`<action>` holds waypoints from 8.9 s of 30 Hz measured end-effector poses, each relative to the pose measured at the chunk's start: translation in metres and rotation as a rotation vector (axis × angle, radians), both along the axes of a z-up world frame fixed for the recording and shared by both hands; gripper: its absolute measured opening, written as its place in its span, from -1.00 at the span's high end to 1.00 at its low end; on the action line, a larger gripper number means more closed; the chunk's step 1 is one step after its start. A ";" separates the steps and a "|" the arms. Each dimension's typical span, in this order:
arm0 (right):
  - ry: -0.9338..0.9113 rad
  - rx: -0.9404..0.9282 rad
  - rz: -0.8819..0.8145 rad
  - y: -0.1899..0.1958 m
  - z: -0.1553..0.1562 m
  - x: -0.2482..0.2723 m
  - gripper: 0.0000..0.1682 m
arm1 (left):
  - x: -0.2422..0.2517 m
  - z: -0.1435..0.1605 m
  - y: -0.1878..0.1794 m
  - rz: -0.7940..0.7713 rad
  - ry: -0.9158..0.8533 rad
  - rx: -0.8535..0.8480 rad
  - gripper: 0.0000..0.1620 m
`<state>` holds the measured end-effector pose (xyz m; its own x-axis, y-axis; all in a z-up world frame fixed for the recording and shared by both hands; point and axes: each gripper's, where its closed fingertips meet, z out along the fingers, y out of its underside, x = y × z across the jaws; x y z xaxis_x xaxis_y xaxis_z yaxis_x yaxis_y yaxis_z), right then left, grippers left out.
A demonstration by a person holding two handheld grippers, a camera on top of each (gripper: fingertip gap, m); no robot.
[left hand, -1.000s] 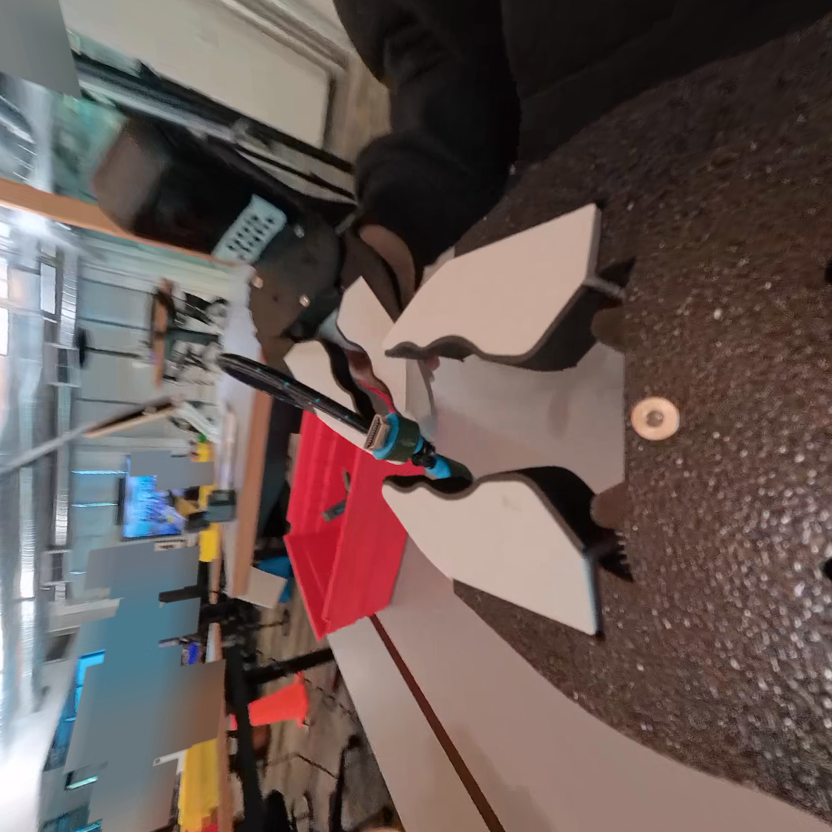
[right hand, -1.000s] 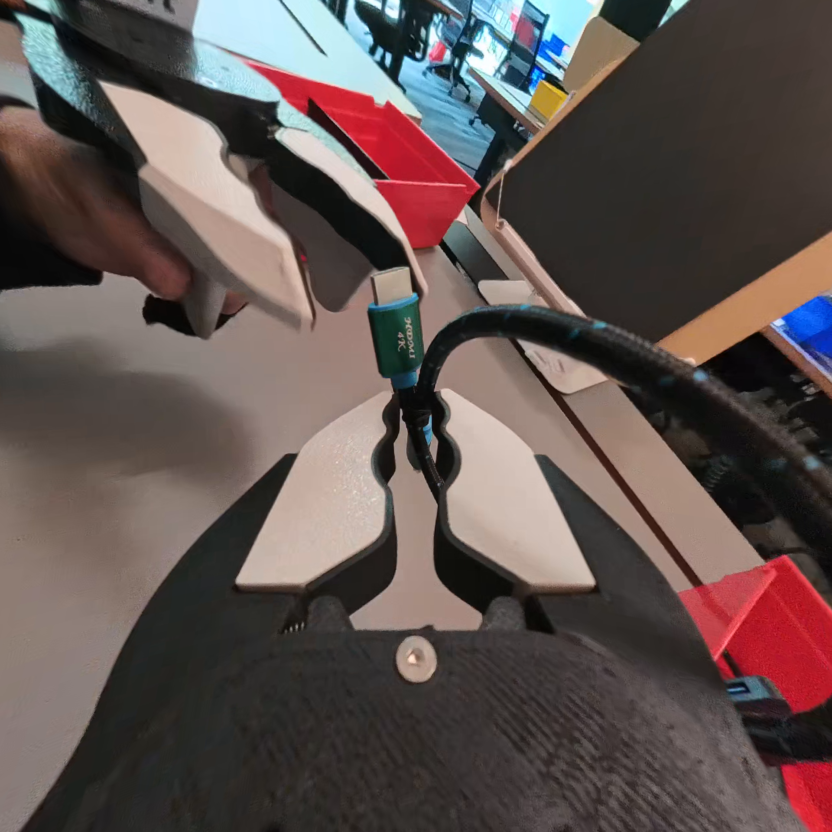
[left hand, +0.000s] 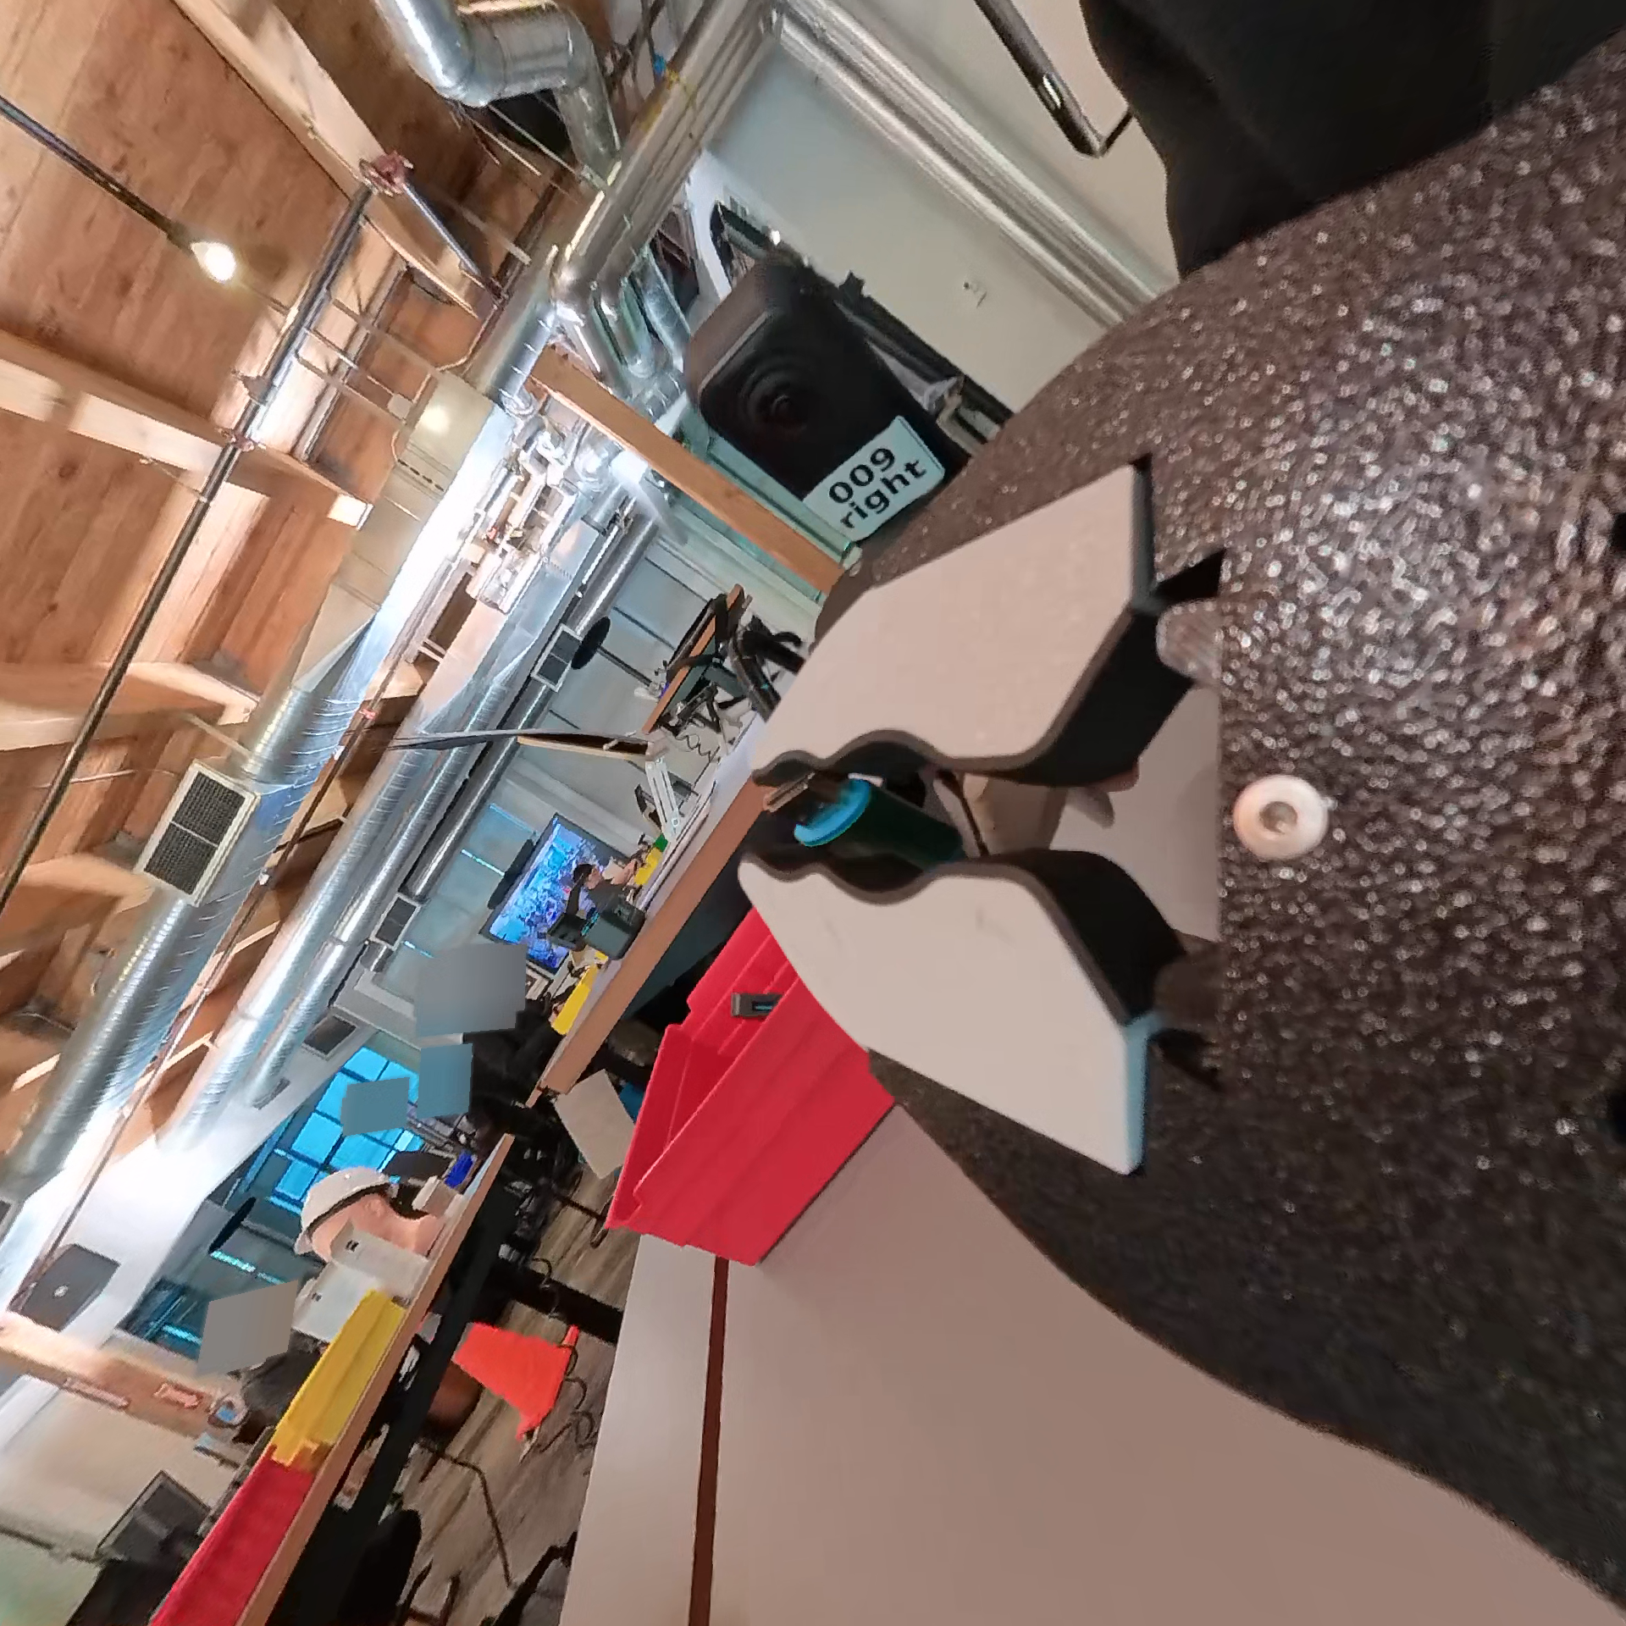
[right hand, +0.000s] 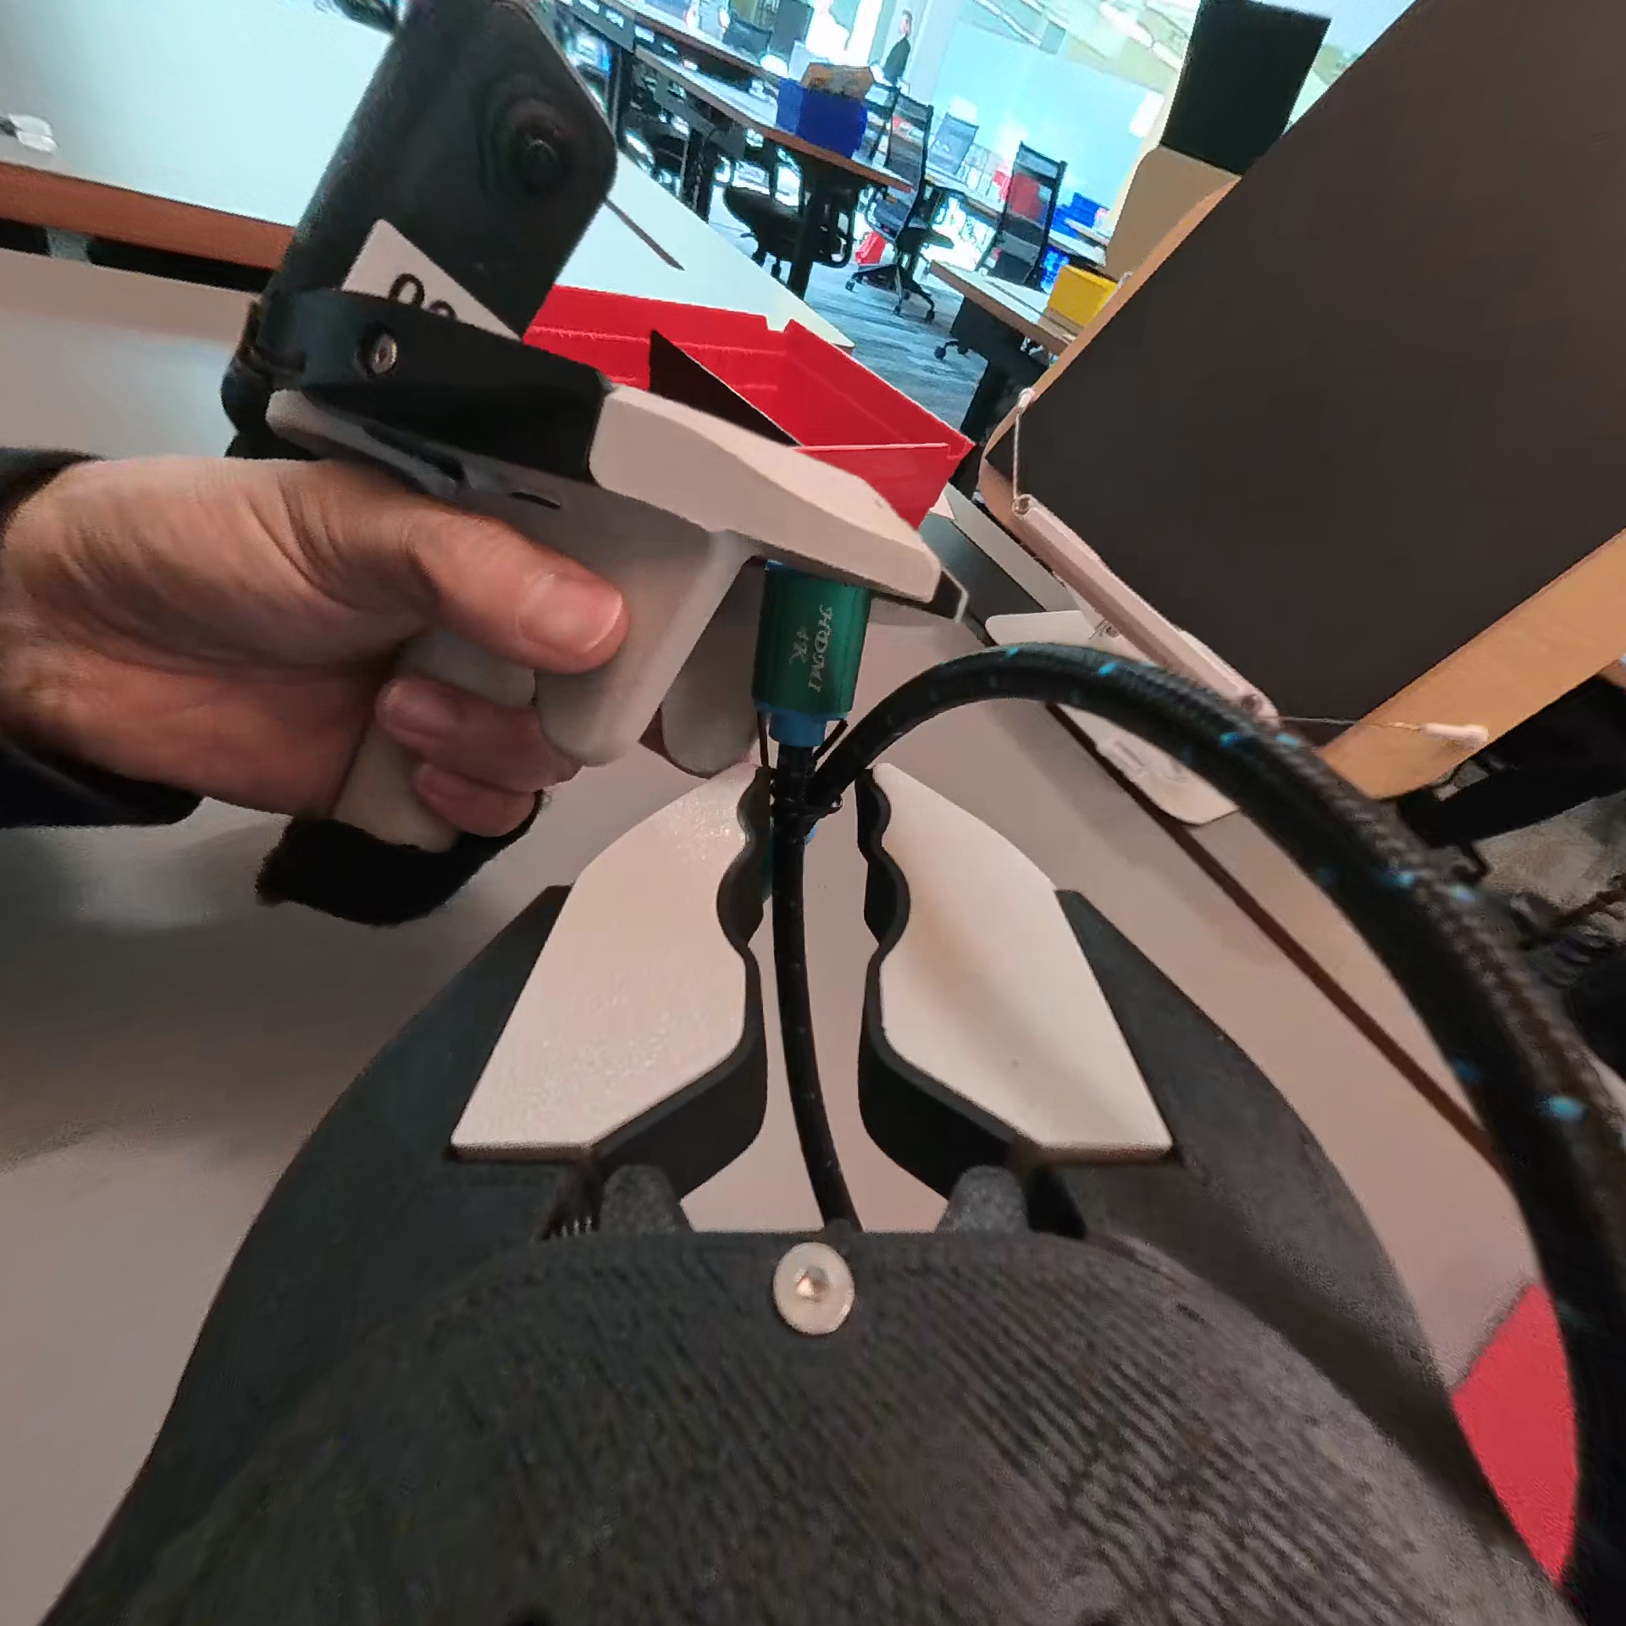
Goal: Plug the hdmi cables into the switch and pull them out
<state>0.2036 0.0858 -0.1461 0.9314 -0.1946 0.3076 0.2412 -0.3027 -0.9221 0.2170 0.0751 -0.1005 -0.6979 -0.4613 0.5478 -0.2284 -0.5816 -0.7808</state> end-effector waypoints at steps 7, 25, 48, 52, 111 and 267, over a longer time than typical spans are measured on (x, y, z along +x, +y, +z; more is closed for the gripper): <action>0.040 -0.012 -0.026 0.003 -0.007 0.001 0.81 | 0.005 -0.005 0.004 0.097 0.050 0.018 0.87; 0.232 -0.044 0.247 -0.017 -0.001 0.032 0.83 | -0.033 0.007 0.105 0.330 -0.020 0.508 0.54; 0.227 0.198 0.093 -0.024 -0.047 0.080 0.83 | 0.085 -0.082 0.448 0.110 1.126 0.986 0.31; 0.240 0.188 0.102 -0.020 -0.053 0.081 0.83 | 0.075 -0.126 0.455 0.142 1.526 0.888 0.22; 0.227 0.235 0.161 -0.023 -0.048 0.070 0.83 | 0.091 -0.101 0.456 0.689 1.544 0.434 0.91; -0.877 -0.217 -0.374 -0.089 0.028 0.069 0.84 | -0.052 -0.043 0.025 -0.597 0.048 1.068 0.78</action>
